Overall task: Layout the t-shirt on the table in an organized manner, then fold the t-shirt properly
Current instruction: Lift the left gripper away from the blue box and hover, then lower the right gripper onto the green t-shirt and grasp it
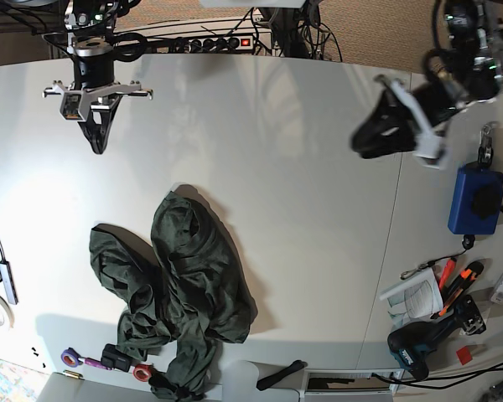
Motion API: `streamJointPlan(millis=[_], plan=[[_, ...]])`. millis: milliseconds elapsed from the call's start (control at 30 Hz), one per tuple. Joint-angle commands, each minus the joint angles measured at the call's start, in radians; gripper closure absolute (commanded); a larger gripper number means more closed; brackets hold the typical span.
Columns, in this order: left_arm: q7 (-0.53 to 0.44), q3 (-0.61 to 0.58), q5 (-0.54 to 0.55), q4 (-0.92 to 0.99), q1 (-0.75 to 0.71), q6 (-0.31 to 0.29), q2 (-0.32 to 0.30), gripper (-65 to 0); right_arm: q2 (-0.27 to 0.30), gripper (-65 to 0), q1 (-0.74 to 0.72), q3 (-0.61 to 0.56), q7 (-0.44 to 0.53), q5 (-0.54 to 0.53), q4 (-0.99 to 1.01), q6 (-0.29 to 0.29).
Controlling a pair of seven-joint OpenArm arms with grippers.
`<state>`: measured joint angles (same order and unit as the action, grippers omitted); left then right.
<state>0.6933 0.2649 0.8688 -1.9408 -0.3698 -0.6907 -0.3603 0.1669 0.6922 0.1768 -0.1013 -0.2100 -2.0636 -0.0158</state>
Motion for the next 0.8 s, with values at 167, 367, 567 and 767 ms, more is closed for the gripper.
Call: streamJointPlan(millis=[167,367,567,767], plan=[[-0.238,-0.189,-0.308,-0.019,0.145,0.19,-0.01,-15.9,0.007,0.0,0.003,0.006,0.026,0.001,-0.017,0.004],[-0.326,-0.303,-0.579,-0.015,0.244,0.496,0.067,-15.9,0.006,0.0,-0.029,0.005,0.047,0.001,-0.016,0.005],[-0.446,-0.309,-0.674,0.071,0.309,0.491,0.15,-15.9,-0.032,0.0,-0.067,0.005,0.048,0.001,-0.016,0.004],[-0.493,-0.309,-0.567,0.259,0.377,0.184,0.15,-15.9,-0.037,0.0,-0.105,0.005,0.046,0.001,-0.016,0.004]])
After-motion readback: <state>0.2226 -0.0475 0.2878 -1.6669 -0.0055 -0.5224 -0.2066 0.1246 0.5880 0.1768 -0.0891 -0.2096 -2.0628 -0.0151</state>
